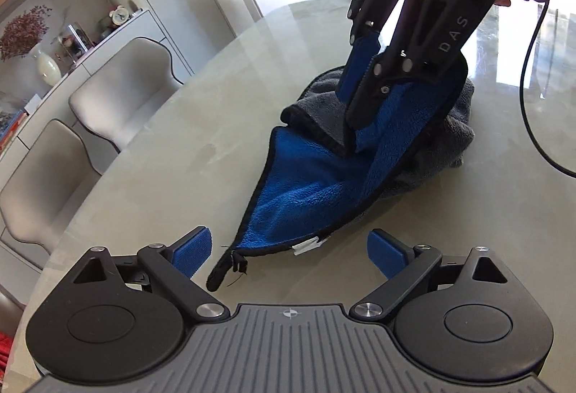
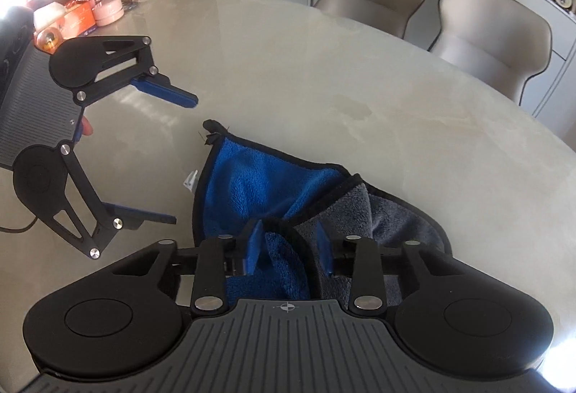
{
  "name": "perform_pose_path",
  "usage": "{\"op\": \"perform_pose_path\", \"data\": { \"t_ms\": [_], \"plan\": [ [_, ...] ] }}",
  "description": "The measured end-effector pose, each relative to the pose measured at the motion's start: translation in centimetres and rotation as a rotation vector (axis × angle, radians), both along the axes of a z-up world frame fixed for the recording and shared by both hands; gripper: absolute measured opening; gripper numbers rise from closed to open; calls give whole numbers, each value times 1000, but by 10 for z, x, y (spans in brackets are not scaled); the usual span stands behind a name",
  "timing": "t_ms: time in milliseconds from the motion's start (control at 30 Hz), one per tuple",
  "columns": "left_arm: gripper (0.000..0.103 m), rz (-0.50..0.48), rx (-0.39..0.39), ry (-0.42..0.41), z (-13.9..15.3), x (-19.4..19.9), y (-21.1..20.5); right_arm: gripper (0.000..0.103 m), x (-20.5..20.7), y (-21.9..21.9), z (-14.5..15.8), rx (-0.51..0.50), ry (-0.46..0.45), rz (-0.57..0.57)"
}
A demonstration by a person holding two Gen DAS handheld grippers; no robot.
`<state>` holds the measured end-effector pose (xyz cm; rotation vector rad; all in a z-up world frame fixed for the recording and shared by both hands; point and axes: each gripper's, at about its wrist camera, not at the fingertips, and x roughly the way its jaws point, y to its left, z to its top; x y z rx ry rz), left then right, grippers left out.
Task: Fold towel
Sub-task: 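Grasp a towel corner with the right gripper while the left gripper grasps another corner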
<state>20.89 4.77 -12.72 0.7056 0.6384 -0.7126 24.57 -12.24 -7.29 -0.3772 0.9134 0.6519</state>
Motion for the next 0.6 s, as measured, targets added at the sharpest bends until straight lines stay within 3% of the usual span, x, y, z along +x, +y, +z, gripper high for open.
{"op": "perform_pose_path", "data": {
  "t_ms": [33, 200, 300, 467, 600],
  "plan": [
    [96, -6, 1, 10, -2, 1, 0, 6, 1, 0, -2, 3, 7, 6],
    [95, -34, 7, 29, -4, 7, -2, 5, -3, -16, 8, 88, 3, -52],
    [85, -65, 18, 60, -7, 13, -6, 5, -5, -43, 26, 176, -8, -165],
    [84, -99, 46, 78, -10, 17, -14, 5, -13, -93, 54, 282, -52, -361],
    [85, -113, 45, 73, -12, 21, -17, 5, -22, -127, 64, 297, -82, -478]
  ]
}}
